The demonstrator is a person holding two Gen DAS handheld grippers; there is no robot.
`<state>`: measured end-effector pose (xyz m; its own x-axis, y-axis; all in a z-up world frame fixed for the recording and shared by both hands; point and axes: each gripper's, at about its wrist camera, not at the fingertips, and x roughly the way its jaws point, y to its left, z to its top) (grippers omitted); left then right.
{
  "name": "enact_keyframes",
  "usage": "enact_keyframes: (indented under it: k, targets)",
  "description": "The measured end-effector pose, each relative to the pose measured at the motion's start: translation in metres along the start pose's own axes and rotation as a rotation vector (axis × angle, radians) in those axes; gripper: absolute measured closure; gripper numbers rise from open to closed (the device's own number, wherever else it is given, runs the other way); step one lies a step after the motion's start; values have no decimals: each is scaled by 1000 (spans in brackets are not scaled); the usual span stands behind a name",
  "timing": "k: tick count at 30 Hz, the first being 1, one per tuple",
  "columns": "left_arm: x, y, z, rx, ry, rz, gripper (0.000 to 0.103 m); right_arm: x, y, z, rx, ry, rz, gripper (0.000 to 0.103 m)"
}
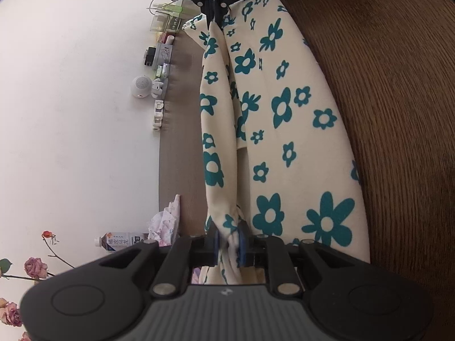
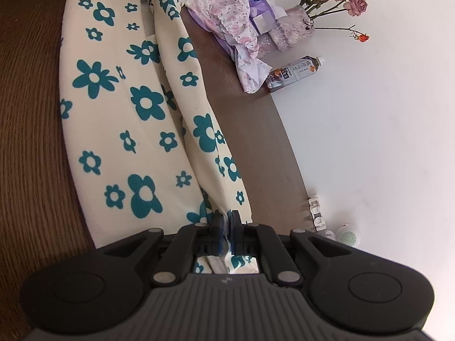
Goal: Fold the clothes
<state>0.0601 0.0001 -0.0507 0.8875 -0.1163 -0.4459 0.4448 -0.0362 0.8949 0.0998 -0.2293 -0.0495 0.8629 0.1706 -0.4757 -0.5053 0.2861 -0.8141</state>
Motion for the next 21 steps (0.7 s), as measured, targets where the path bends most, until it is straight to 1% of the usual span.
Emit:
enact_keyframes:
  k: [3, 4, 5, 6, 8, 9, 10, 11, 12, 14, 17, 19, 21]
  targets:
    - [0, -1, 0, -12, 6, -5, 86, -1, 0, 0, 12, 0, 1, 97]
    - [-1, 0, -1, -19, 9, -5, 81, -3, -1, -1, 21, -1, 2, 96]
    - [-4, 1, -3, -29, 11, -5, 74, -5, -2, -2, 32, -3, 5, 95]
    - [-7, 2, -6, -38, 13, -4, 71, -9, -4, -3, 48, -7, 12, 95]
    - [-17, 8, -15, -61, 6, 10, 52, -20, -13, -6, 111, -27, 33, 95]
    - [-21, 13, -20, -87, 8, 8, 50, -26, -19, -7, 155, -41, 46, 94]
    - [-26, 21, -26, -134, 9, -5, 50, -33, -25, -9, 198, -55, 59, 94]
    - [-32, 31, -32, -201, 2, -15, 50, -39, -31, -11, 241, -70, 72, 91]
    - [-39, 40, -38, -269, -5, -25, 50, -46, -37, -12, 287, -85, 86, 85]
    - [-47, 61, -47, -417, -27, -42, 51, -50, -51, -11, 409, -130, 120, 78]
    - [-44, 91, -47, -663, -95, -87, 52, -41, -72, -6, 614, -176, 189, 78]
    - [-36, 105, -43, -787, -138, -134, 52, -24, -84, 2, 744, -166, 232, 78]
    - [-20, 114, -33, -893, -134, -162, 53, -9, -92, 7, 865, -156, 279, 79]
